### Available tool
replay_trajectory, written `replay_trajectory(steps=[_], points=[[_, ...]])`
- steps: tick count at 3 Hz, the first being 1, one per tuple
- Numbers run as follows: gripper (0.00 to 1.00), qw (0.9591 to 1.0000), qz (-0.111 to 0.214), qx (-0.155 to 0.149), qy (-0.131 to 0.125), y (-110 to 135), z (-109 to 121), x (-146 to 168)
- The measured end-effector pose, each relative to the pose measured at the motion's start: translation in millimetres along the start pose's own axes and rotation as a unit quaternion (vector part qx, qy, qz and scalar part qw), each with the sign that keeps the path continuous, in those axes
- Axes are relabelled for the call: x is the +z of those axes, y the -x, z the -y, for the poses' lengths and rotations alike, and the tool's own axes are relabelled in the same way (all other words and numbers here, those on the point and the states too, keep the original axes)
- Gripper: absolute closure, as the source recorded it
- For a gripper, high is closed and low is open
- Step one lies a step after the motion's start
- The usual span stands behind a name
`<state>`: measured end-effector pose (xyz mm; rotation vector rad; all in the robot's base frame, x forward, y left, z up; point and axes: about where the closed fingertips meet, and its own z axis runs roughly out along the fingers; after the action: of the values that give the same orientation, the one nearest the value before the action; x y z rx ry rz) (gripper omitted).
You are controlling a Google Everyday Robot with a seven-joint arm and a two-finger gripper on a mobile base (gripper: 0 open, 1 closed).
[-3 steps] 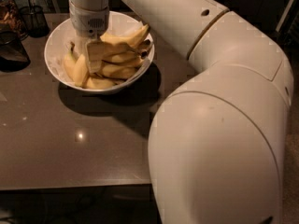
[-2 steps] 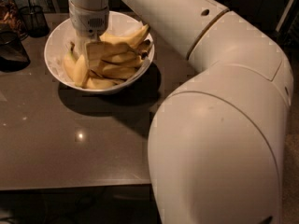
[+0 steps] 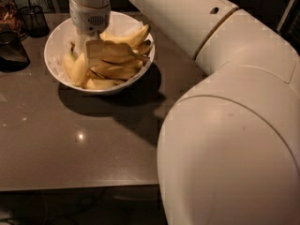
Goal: Pick banana from white bowl
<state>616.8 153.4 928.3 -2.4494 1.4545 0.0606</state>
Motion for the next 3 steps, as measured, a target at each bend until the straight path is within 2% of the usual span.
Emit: replay_trajectory(steps=[2, 3], points=[[1.0, 0.9966, -0.002, 0.004, -0.082, 14, -24, -74], [1.0, 0.9962, -0.002, 0.003, -0.087, 15, -25, -79]])
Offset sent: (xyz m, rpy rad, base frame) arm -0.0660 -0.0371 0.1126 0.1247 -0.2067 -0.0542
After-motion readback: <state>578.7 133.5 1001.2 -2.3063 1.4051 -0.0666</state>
